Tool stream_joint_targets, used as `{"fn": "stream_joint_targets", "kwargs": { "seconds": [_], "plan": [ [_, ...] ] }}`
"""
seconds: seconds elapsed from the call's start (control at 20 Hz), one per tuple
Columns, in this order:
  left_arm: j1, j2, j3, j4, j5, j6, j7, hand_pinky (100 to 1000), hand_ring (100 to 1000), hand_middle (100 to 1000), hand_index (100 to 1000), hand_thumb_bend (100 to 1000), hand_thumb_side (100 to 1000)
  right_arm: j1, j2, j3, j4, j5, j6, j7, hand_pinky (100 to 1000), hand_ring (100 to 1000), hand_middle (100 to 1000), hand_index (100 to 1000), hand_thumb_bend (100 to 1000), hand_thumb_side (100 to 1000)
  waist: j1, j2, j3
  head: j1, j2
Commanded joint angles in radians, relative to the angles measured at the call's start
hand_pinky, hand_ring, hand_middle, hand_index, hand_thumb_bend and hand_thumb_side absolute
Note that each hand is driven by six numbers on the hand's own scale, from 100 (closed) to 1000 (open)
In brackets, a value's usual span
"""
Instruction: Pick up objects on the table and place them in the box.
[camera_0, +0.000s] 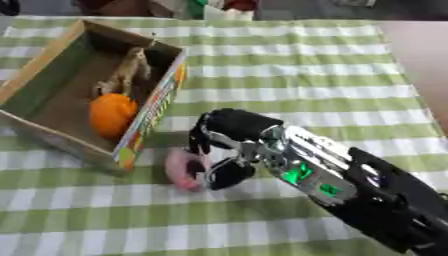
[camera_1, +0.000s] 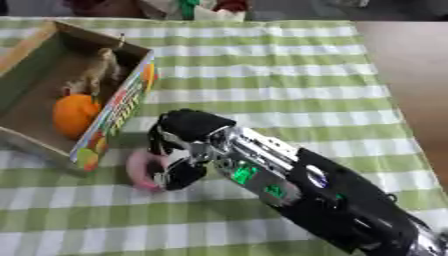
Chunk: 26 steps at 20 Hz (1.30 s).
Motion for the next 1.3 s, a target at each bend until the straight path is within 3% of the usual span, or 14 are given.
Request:
{"fn": "stream_joint_targets", "kwargs": {
  "seconds": [0.05, 0.3, 0.45, 0.75, 1.3],
  "plan": [
    [-0.014, 0.022, 0.009, -0.014, 0.001, -0.001, 0.001, 772, 759, 753, 868, 100, 994, -0.017, -0.003, -0.005, -0.003, 0.020, -0.001, -0.032, 660, 652, 451, 557, 100, 279, 0.005, -0.018, 0.002, 0.000, -0.003],
    [-0.014, 0.023, 0.009, -0.014, 0.001, -0.001, 0.001, 770, 759, 752, 868, 100, 989, -0.023, -0.010, -0.010, -0.029, 0.020, -0.011, -0.065, 644, 628, 468, 567, 100, 322, 0.004, -0.021, 0.000, 0.001, -0.002],
    [-0.015, 0.024, 0.010, -0.014, 0.000, -0.001, 0.000, 770, 759, 752, 868, 100, 987, -0.026, -0.015, -0.015, -0.045, 0.011, -0.008, -0.074, 633, 614, 455, 543, 100, 416, 0.004, -0.024, -0.001, 0.002, -0.004],
    [-0.015, 0.024, 0.010, -0.014, -0.001, -0.001, -0.001, 769, 759, 751, 868, 100, 984, -0.029, -0.020, -0.018, -0.060, 0.009, -0.009, -0.091, 632, 610, 455, 539, 100, 401, 0.005, -0.025, -0.001, 0.002, -0.005],
    [-0.009, 0.027, 0.010, -0.014, -0.001, 0.001, -0.001, 768, 759, 751, 867, 100, 983, -0.059, -0.062, -0.064, -0.189, -0.028, -0.005, -0.091, 630, 606, 458, 535, 100, 380, 0.005, -0.034, -0.010, 0.008, -0.009]
  ]
}}
